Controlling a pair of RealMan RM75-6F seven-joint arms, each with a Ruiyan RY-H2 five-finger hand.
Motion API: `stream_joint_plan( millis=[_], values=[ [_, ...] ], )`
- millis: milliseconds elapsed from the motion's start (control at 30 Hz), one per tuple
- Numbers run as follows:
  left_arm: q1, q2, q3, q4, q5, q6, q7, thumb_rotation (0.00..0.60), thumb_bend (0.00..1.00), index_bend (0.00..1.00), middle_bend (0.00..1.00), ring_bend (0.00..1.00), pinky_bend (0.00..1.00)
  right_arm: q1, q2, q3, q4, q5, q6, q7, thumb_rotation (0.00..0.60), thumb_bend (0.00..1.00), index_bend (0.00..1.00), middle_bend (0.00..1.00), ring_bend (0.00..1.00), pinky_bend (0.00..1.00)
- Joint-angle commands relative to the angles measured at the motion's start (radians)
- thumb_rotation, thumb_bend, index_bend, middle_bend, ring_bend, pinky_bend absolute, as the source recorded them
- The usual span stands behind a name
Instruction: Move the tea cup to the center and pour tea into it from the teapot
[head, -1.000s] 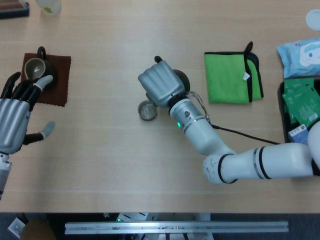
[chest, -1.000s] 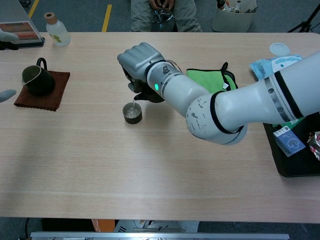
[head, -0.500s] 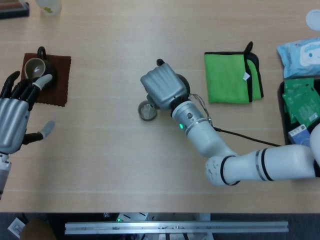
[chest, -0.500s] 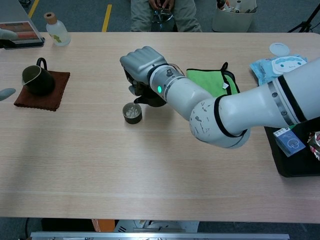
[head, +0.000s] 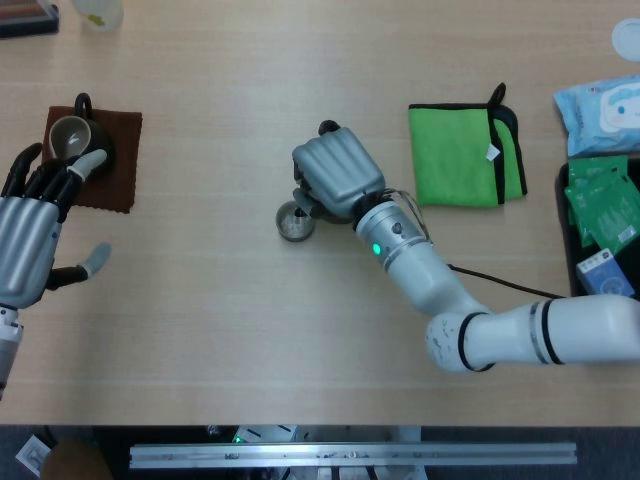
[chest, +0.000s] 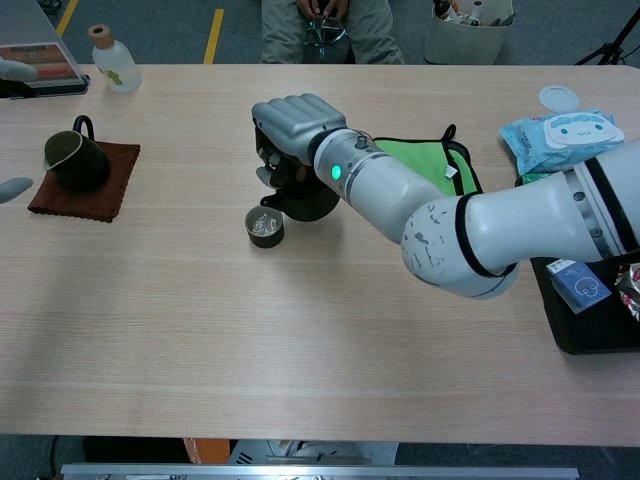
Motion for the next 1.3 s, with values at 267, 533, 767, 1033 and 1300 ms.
stream_joint_plan(
  millis=[267, 533, 767, 1033, 1300],
  values=[
    [-0.007, 0.001, -0.005, 0.002, -0.007, -0.012, 0.001, 0.600, 0.25, 0.10, 0.20, 0.17, 0.07, -0.102, 0.124, -0.005, -0.113, -0.084, -0.028, 0.149, 0.600, 0.39, 0.98, 0.95, 0.91, 0.23],
    [-0.019, -0.012, -0.005, 0.009, -0.011, -0.033, 0.010, 0.600, 0.25, 0.10, 0.20, 0.17, 0.07, -0.198, 0.240, -0.069, -0.208, -0.193, -0.047, 0.257, 0.600, 0.39, 0.98, 0.95, 0.90, 0.22],
    [-0.028, -0.027, -0.005, 0.015, -0.016, -0.046, 0.020, 0.600, 0.25, 0.10, 0.20, 0.17, 0.07, -0.291, 0.325, -0.140, -0.281, -0.327, -0.029, 0.346, 0.600, 0.39, 0.98, 0.94, 0.89, 0.22],
    [-0.040, -0.044, -0.005, 0.018, -0.019, -0.062, 0.037, 0.600, 0.25, 0.10, 0.20, 0.17, 0.07, -0.380, 0.380, -0.206, -0.299, -0.455, 0.005, 0.425, 0.600, 0.39, 0.98, 0.94, 0.87, 0.22],
    [-0.042, -0.051, -0.010, 0.031, -0.033, -0.061, 0.041, 0.600, 0.25, 0.10, 0.20, 0.17, 0.07, -0.471, 0.398, -0.266, -0.268, -0.590, 0.063, 0.493, 0.600, 0.39, 0.97, 0.93, 0.86, 0.21]
  ],
)
